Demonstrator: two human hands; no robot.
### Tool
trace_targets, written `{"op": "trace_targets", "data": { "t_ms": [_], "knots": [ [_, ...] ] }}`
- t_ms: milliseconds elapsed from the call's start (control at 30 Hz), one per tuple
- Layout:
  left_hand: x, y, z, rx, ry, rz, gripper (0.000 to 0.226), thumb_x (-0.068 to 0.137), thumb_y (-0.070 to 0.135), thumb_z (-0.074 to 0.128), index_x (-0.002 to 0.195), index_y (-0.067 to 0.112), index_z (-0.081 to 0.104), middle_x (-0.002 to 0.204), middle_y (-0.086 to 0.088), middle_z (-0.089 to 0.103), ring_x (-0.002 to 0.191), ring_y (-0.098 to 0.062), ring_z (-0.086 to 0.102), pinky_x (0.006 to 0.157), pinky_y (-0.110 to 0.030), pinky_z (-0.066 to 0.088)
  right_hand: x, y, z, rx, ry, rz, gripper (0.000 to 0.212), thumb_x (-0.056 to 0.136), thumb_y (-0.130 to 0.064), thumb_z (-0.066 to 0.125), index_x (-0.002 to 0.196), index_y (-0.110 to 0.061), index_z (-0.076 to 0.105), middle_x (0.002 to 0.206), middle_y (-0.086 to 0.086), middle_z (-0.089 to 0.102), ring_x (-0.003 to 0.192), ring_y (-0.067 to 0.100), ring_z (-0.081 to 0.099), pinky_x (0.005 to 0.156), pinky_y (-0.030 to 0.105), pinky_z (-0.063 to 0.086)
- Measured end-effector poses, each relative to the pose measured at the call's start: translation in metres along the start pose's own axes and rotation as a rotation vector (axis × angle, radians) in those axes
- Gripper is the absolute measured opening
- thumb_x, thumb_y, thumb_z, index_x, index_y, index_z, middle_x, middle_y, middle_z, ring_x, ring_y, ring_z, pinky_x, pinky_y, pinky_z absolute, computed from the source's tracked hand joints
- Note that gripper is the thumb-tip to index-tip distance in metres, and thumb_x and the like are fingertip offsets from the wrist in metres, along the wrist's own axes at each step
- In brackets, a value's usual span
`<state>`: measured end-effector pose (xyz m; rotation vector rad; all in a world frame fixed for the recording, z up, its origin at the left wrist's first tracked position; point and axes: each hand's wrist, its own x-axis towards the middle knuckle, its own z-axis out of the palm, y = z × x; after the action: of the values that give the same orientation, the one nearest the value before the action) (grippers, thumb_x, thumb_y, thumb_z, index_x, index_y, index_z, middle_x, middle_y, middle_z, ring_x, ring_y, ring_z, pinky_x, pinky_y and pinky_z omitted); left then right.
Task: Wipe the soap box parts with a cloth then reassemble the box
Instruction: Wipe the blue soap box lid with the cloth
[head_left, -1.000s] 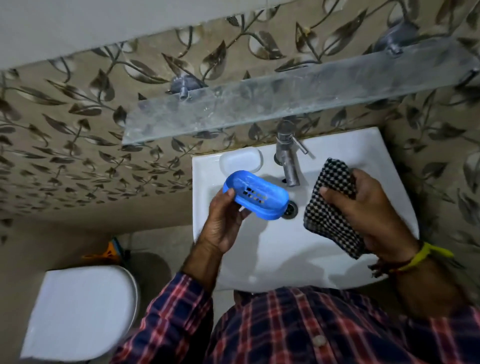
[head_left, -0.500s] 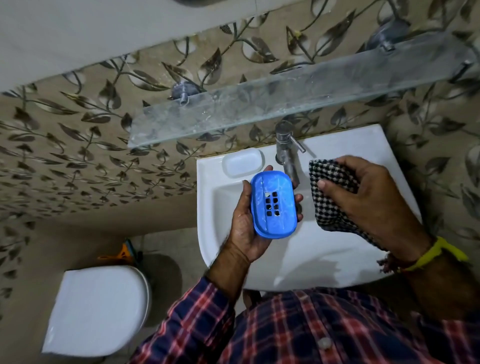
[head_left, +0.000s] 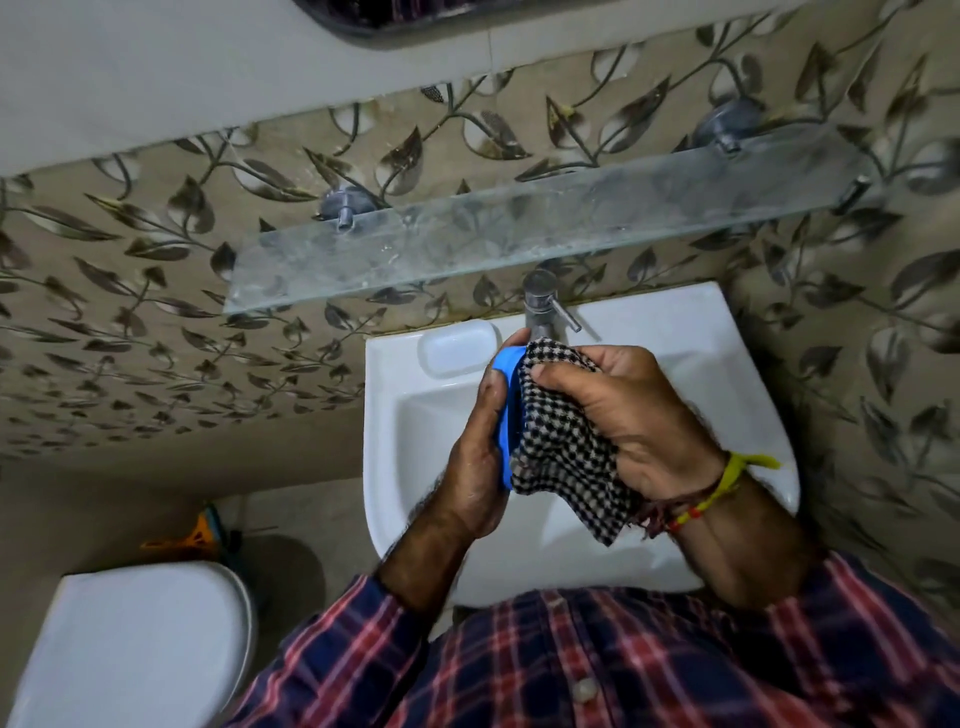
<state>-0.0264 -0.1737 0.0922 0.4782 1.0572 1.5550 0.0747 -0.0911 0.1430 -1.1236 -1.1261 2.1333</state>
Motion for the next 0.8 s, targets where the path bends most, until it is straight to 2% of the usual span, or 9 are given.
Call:
{"op": "trace_targets", "data": {
  "t_ms": [100,167,233,300,433,500,600,700,800],
  "knots": [
    [-0.001,0.0,-0.001,-0.017,-0.012,0.001,0.042,0.107,0.044,0.03,0.144,0.034,0.048,0.139,-0.006,0.062,0.127,-0.024,0.058,0.106,-0.044,0.048,-0.003,-0.001,0.005,0.092,-0.015,-0.002,0.015,0.087,0.0,0.067,0.1,0.002,0.074,0.092,0.026,0.075,0.079,0.036,0.075,0.074,0.048,0.063],
    [-0.002,0.003,0.001,-0.02,-0.016,-0.009,0.041,0.107,0.043,0.03,0.143,0.034,0.048,0.137,-0.006,0.062,0.124,-0.023,0.059,0.104,-0.043,0.049,-0.007,0.0,0.009,0.101,-0.012,-0.042,0.015,0.087,0.002,0.066,0.1,0.0,0.075,0.091,0.023,0.076,0.077,0.033,0.075,0.07,0.043,0.063],
    [0.0,0.009,0.002,-0.039,0.0,-0.007,0.042,0.106,0.042,0.033,0.145,0.031,0.047,0.135,-0.011,0.06,0.123,-0.026,0.058,0.107,-0.046,0.045,-0.009,0.003,0.012,0.008,-0.007,-0.133,0.016,0.088,0.003,0.067,0.099,-0.003,0.076,0.088,0.019,0.077,0.075,0.029,0.075,0.067,0.038,0.063],
    [0.002,0.016,0.001,-0.031,0.011,0.022,0.046,0.105,0.042,0.037,0.148,0.028,0.044,0.132,-0.015,0.057,0.119,-0.028,0.057,0.108,-0.048,0.04,-0.011,0.002,0.014,-0.088,-0.026,-0.197,0.015,0.088,0.002,0.067,0.098,-0.005,0.076,0.086,0.017,0.077,0.075,0.027,0.074,0.069,0.041,0.063],
    [0.001,0.013,0.003,-0.021,-0.014,0.035,0.045,0.104,0.042,0.038,0.146,0.03,0.047,0.141,-0.014,0.057,0.127,-0.03,0.054,0.113,-0.051,0.037,-0.006,-0.006,0.011,0.018,-0.041,-0.127,0.012,0.089,0.0,0.067,0.098,-0.002,0.075,0.091,0.023,0.076,0.079,0.033,0.073,0.073,0.046,0.062],
    [0.001,0.015,0.003,-0.026,0.004,0.039,0.044,0.104,0.042,0.036,0.145,0.03,0.049,0.138,-0.013,0.059,0.125,-0.03,0.056,0.111,-0.049,0.039,-0.006,-0.006,0.012,0.007,-0.047,-0.143,0.012,0.089,-0.001,0.069,0.099,-0.002,0.075,0.093,0.024,0.076,0.08,0.033,0.073,0.075,0.047,0.061],
    [0.003,0.023,0.003,-0.032,0.019,0.058,0.048,0.101,0.044,0.042,0.146,0.027,0.047,0.129,-0.017,0.058,0.117,-0.033,0.055,0.109,-0.052,0.037,-0.009,0.001,0.013,-0.142,-0.084,-0.194,0.011,0.087,-0.003,0.072,0.097,-0.006,0.076,0.087,0.017,0.078,0.077,0.03,0.075,0.071,0.044,0.064],
    [0.0,0.014,0.003,-0.042,0.013,0.037,0.047,0.103,0.042,0.038,0.146,0.027,0.046,0.134,-0.021,0.055,0.124,-0.037,0.05,0.115,-0.058,0.028,-0.006,-0.001,0.011,-0.117,-0.054,-0.176,0.011,0.088,-0.001,0.069,0.095,-0.006,0.076,0.083,0.014,0.078,0.073,0.026,0.074,0.065,0.037,0.063],
    [0.002,0.018,0.002,-0.052,0.019,0.022,0.046,0.103,0.042,0.036,0.146,0.026,0.047,0.13,-0.022,0.055,0.118,-0.036,0.053,0.112,-0.057,0.031,-0.009,0.0,0.011,-0.16,-0.081,-0.204,0.012,0.088,-0.001,0.068,0.093,-0.007,0.076,0.081,0.015,0.077,0.07,0.026,0.074,0.061,0.038,0.062]
  ]
}}
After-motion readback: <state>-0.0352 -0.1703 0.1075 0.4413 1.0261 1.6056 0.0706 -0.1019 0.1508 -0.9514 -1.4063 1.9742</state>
